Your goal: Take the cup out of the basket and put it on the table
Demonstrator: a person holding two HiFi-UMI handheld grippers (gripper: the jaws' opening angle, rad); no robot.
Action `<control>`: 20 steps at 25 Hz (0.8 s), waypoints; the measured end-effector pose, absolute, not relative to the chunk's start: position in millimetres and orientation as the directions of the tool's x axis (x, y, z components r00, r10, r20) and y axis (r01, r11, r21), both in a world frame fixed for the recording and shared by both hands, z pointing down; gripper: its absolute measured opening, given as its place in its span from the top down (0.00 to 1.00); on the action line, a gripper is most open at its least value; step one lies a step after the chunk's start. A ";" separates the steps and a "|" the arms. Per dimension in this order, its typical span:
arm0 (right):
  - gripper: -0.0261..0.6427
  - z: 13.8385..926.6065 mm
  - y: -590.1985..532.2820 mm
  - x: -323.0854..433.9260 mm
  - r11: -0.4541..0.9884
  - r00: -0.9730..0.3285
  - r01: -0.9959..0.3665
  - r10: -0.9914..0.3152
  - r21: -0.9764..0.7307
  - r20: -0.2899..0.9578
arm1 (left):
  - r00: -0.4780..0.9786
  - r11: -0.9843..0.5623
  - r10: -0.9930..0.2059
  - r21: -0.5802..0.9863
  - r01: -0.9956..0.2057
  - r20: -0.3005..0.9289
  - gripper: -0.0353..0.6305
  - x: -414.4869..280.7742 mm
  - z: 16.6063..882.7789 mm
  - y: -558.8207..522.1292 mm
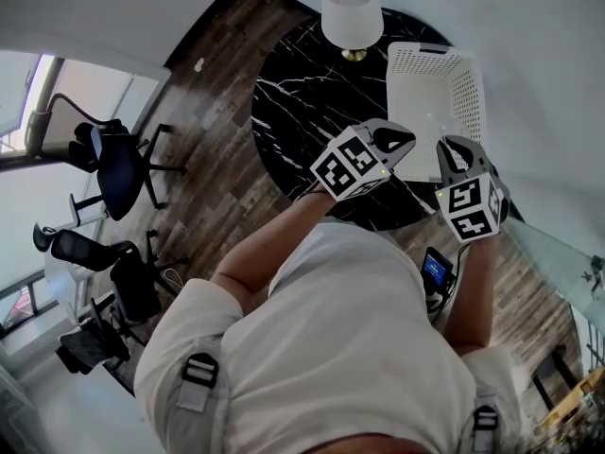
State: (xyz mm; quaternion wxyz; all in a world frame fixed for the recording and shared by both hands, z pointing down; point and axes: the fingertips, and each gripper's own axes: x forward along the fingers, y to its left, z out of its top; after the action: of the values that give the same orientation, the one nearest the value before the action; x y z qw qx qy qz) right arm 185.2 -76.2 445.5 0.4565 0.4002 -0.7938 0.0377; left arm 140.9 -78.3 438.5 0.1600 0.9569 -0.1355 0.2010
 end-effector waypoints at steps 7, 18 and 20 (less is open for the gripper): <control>0.92 435.1 -72.7 181.5 0.675 -0.265 -0.668 -0.611 0.315 0.746 | 0.885 -0.915 -0.204 0.240 -0.324 0.419 0.94 141.0 431.4 -77.7; 0.92 427.7 -70.2 164.9 0.692 -0.278 -0.642 -0.612 0.331 0.741 | 0.874 -0.903 -0.241 0.231 -0.361 0.423 0.94 122.3 429.6 -77.9; 0.92 428.0 -70.4 158.7 0.700 -0.287 -0.633 -0.608 0.330 0.740 | 0.869 -0.899 -0.251 0.231 -0.373 0.426 0.94 116.6 431.0 -78.7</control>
State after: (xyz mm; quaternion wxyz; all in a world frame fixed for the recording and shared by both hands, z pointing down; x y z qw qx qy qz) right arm 158.7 -70.4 428.0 0.4549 0.3869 -0.8020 0.0140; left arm 116.6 -78.7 431.0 0.1545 0.9543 -0.1634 0.1966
